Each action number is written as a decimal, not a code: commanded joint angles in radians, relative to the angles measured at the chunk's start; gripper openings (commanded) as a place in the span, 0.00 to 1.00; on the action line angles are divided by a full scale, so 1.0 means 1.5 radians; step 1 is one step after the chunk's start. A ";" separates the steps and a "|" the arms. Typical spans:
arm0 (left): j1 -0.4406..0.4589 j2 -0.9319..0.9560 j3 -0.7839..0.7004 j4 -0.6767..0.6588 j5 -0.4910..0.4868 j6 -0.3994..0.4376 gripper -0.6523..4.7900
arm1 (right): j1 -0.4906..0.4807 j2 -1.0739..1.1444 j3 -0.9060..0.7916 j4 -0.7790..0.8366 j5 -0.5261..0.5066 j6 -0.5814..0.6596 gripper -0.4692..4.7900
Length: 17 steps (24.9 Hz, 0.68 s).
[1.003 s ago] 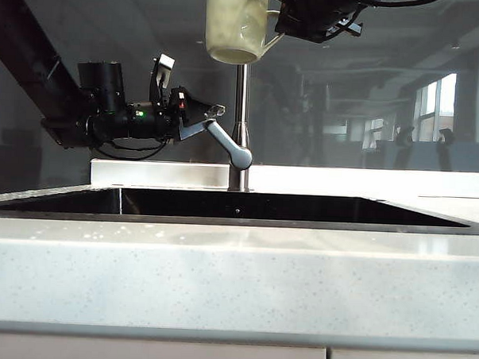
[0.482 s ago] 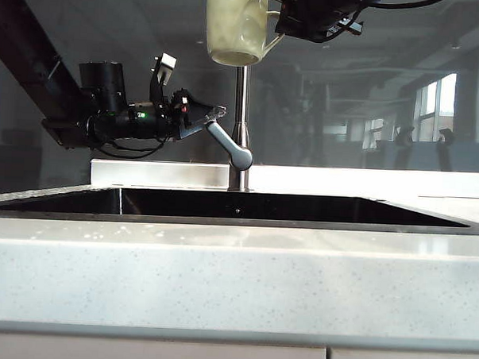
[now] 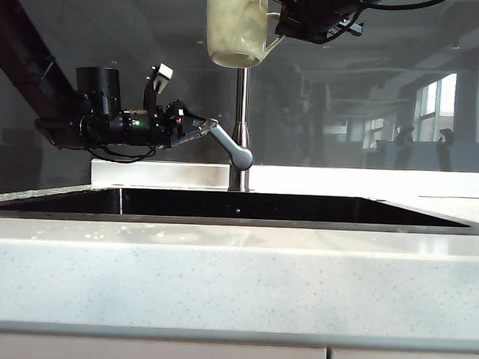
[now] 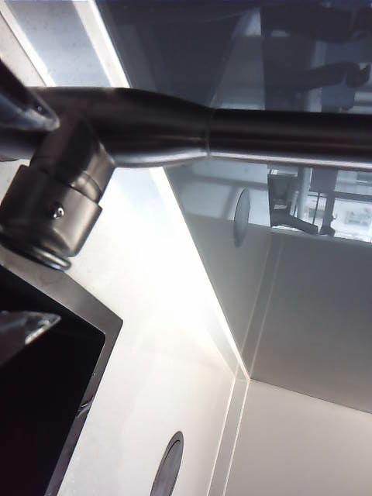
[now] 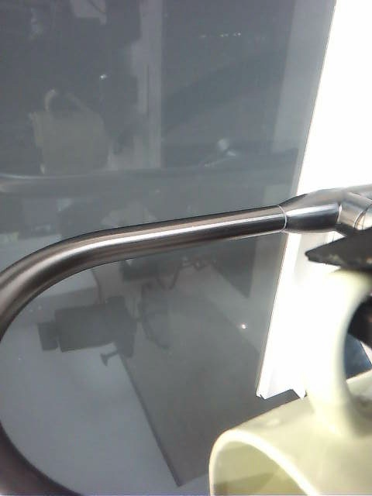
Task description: Pick up the mug next to the sink, go to the faucet to get some water, pour the water into the sink, and finally put the mug back to its place.
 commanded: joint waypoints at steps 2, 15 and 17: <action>0.000 -0.004 0.004 0.008 -0.042 0.004 0.66 | 0.001 -0.010 0.009 0.052 0.001 0.010 0.08; 0.000 -0.004 0.004 0.007 -0.065 0.040 0.66 | 0.001 -0.010 0.009 0.052 0.001 0.010 0.08; 0.000 -0.004 0.004 0.005 -0.083 0.051 0.66 | 0.001 -0.010 0.009 0.052 0.001 0.010 0.08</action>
